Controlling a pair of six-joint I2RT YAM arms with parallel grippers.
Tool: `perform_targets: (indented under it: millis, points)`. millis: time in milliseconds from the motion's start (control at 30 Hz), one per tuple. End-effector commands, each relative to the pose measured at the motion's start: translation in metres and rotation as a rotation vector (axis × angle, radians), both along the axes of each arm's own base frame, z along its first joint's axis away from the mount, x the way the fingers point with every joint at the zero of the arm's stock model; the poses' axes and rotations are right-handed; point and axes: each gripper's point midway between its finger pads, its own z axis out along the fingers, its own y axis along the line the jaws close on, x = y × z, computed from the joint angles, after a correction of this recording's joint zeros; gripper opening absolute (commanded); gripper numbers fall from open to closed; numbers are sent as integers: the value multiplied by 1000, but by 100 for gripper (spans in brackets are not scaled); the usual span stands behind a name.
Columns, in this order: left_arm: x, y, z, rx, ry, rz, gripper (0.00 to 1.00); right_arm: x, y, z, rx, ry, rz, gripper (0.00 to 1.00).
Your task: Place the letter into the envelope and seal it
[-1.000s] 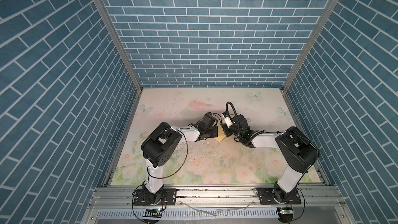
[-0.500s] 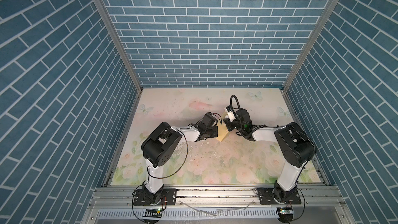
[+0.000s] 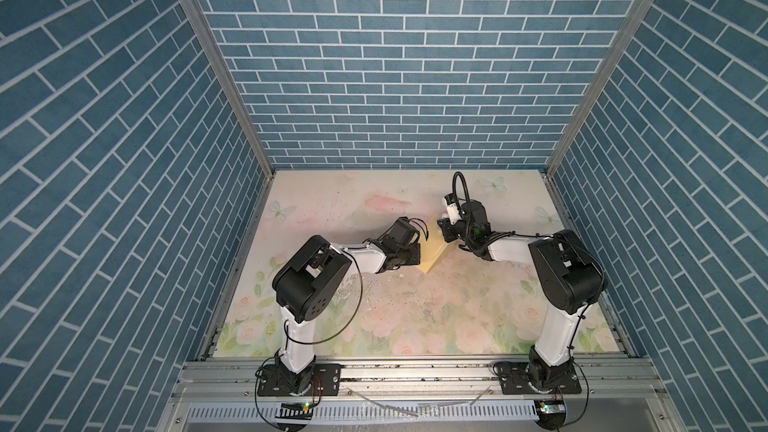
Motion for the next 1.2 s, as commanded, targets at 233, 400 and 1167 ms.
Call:
perform_targets:
  millis: [233,400,1167]
  points:
    - [-45,50,-65,222,200,12,0,-2,-25,78,312,-104,-98,0]
    - [-44,49,-63,218,193,7,0,-10,-26,124,503,-165,-68,0]
    - [-22,-9,199,-579,-82,68,72,-80,-37,209,693,-578,51,0]
